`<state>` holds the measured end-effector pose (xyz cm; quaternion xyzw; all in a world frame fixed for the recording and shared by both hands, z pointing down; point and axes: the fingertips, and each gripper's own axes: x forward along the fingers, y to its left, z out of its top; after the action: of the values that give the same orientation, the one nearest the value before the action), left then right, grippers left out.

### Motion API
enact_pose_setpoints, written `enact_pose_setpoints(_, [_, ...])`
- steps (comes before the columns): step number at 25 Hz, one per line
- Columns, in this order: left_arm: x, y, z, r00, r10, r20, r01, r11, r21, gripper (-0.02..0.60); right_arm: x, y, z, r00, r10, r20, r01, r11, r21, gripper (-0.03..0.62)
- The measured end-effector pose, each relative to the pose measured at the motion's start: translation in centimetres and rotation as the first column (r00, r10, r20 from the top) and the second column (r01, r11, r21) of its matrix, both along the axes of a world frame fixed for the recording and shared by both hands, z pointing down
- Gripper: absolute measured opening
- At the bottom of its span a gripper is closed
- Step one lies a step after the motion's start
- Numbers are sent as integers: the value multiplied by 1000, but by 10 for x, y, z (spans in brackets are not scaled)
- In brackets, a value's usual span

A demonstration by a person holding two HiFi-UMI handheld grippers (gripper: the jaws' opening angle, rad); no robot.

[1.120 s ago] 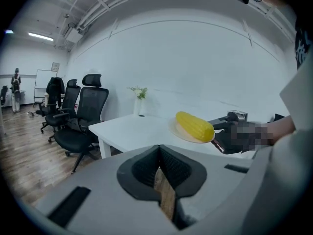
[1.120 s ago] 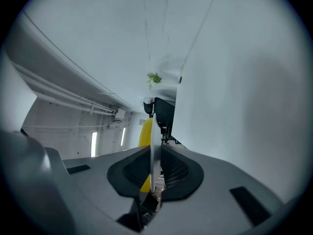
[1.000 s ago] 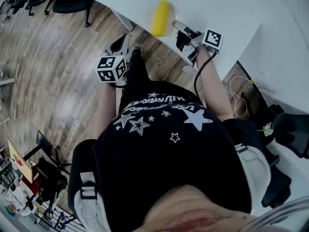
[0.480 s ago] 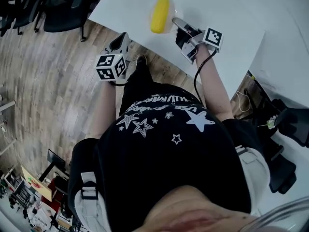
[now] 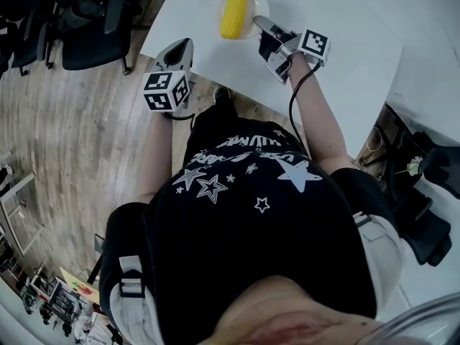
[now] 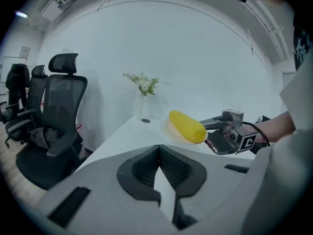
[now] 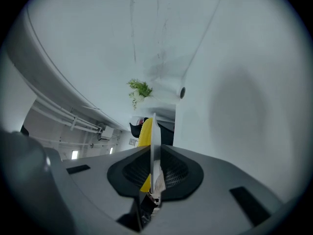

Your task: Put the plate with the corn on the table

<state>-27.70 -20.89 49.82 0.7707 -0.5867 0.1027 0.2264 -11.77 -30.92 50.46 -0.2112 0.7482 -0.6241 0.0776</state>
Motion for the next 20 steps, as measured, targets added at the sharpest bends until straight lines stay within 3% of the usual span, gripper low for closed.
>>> enact_pose_setpoints(12, [-52,-97,34,995,98,-3,-98,994,-49,6,-64,-82,45,998,54,-28,-56,997,-44,38])
enact_pose_setpoints(20, [-52,-137,50,990,140,-26,-141,988,-68,6,-77,-121,75,994,100,-42,-103,992,-67,38])
